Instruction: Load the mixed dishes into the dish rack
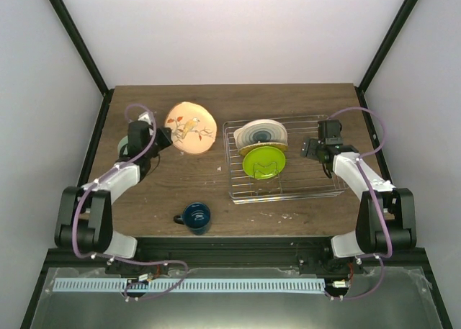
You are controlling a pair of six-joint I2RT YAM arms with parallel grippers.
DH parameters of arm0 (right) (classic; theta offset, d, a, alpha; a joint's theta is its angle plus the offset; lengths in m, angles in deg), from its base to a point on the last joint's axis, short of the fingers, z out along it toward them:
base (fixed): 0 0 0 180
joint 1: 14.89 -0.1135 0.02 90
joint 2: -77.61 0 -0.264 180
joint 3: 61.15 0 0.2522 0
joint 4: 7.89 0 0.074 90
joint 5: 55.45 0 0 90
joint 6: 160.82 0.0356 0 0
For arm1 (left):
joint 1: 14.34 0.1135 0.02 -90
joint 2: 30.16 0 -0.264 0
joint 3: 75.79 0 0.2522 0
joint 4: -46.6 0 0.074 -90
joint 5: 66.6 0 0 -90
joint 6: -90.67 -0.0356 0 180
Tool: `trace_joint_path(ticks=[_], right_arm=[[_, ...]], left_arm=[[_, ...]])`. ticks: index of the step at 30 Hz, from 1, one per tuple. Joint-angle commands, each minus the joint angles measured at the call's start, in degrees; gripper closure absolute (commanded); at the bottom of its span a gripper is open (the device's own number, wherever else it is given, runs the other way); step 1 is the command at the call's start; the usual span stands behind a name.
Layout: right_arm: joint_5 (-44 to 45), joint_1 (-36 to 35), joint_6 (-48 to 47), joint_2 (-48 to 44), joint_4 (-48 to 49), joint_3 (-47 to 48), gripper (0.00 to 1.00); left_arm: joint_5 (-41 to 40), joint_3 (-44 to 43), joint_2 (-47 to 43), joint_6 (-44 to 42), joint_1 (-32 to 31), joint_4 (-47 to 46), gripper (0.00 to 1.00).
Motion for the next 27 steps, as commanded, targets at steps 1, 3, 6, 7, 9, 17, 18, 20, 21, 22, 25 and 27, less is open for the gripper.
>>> trace_joint_path(ticks=[1,3,6,7,9,17,18,20,21,22,25,27], right_arm=[[0.94,0.54,-0.26,0.18,-0.25,2.30,0.00],[1.23,0.54,-0.18,0.29,-0.44,2.36,0.00],[1.97,0.54,0.22,0.37,-0.69,2.45,0.00],[2.08,0.54,0.28,0.37,-0.80,2.45,0.00],[2.08,0.54,0.52,0.24,-0.96,2.40,0.00],[0.94,0.54,0.47,-1.46,-0.42,2.07,0.00],[0.68,0.54,0.34,-1.77,-0.19,2.02,0.00],[0.20,0.54,0.11,-2.03,0.08,1.84,0.00],[0.04,0.54,0.09,-1.96,0.12,1.86,0.00],[-0.01,0.54,0.09,-1.79,0.07,1.98,0.00],[-0.02,0.54,0.13,-1.17,-0.12,2.10,0.00],[0.00,0.58,0.09,-0.97,-0.12,2.10,0.00]], left_arm=[[-3.97,-0.40,-9.22,-7.72,-2.00,-1.04,1.00],[-6.24,-0.64,-12.93,-10.99,-3.43,1.28,1.00],[-8.30,-1.16,-18.98,-14.26,-4.89,3.02,1.00],[-8.40,-1.49,-20.35,-14.81,-5.16,3.52,1.00],[-7.85,-2.56,-22.42,-16.12,-5.90,4.45,1.00],[-4.87,-5.89,-24.35,-24.01,-13.24,7.65,1.00],[-5.29,-6.19,-24.62,-26.11,-14.63,7.87,1.00],[-6.05,-6.68,-25.22,-29.22,-17.34,8.47,1.00],[-6.69,-6.87,-25.71,-30.66,-18.83,8.74,1.00],[-7.31,-7.00,-26.24,-32.32,-20.37,8.88,1.00],[-9.41,-7.18,-28.41,-36.30,-24.36,9.20,1.00],[-11.05,-7.34,-29.99,-37.81,-26.06,9.69,1.00]])
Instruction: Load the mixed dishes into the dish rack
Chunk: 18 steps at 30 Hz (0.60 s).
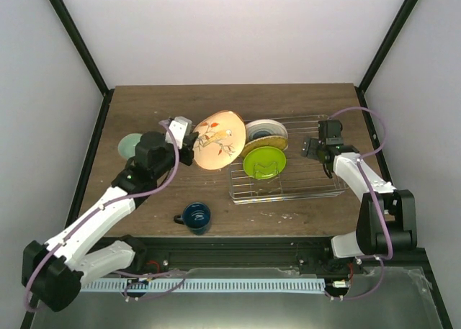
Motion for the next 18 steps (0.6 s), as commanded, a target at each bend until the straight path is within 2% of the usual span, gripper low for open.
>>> trace_joint_path(ticks=[1,10,18], right_arm=[[-0.34,0.55,-0.02,-0.29,0.34,2.05,0.00],[-0.26,0.54,-0.04,-0.12,0.38,1.97,0.00],[-0.04,0.54,-0.05,0.15,0.38,2.05,0.00]], left_arm=[[-2.68,-4.74,-5.71,-5.85,-3.25,-6.47,1.00],[-2.23,-3.90,-9.45,-8.16,-6.07,-4.30,1.00],[-5.06,-2.00,-8.36,-12.67,-16.01,-7.44,1.00]])
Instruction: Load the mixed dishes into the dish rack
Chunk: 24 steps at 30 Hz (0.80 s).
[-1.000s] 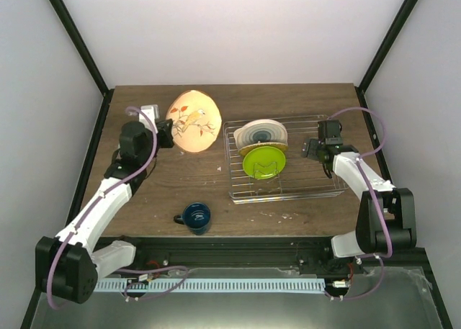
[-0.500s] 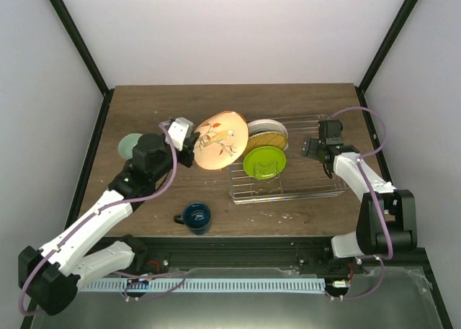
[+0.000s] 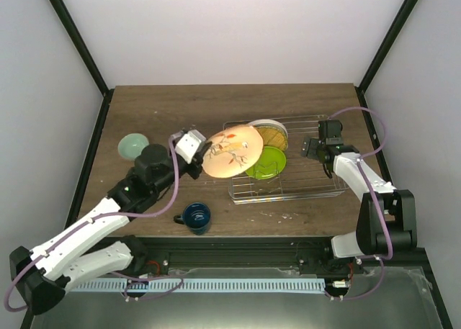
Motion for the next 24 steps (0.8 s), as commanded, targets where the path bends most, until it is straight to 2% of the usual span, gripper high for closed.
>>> trace_joint_path(ticks=[1,7,12,24], right_arm=[[0.06,0.54,-0.04,0.17,0.38,2.05,0.00],[0.18,0.54,-0.13,0.33,0.47,2.05,0.00],[0.38,0.54,-0.18,0.19,0.61,2.05,0.00],[0.86,0.54,-0.46,0.24,0.97,2.04,0.00]], left_arm=[[-2.77,-0.69,-0.05,-3.57,-6.10,-10.35,1.00],[-10.04,-2.10,5.52,-9.50,-13.59,-12.55,1.00],[-16.08,-2.72,9.40,-13.45,-17.31,-15.90,1.00],[-16.55,-6.25,12.75,-16.17,-17.87,-17.64,1.00]])
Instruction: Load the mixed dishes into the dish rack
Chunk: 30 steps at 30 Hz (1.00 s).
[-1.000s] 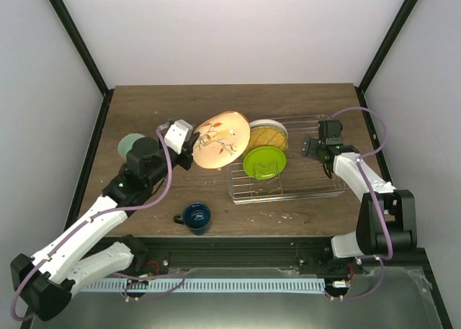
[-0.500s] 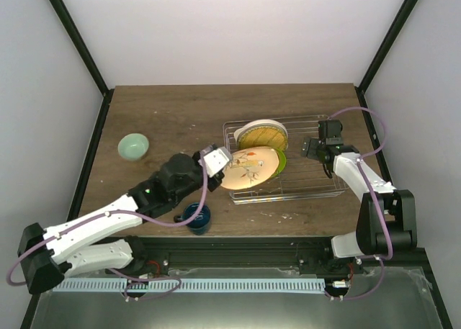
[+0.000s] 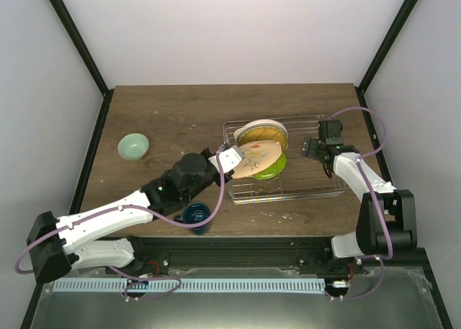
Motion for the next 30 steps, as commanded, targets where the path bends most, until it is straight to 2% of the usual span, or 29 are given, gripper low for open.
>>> trace_joint_path(ticks=[1,30], right_arm=[[0.82,0.54,-0.46,0.26,1.00,2.10,0.00],[0.99,0.54,-0.37,-0.21,1.03,1.71,0.00]], left_arm=[[-0.50,-4.52,0.30,-1.02,-0.61,-10.23,1.00],[2.05,-6.53,15.82,-0.20,-5.29,-19.43,1.00]])
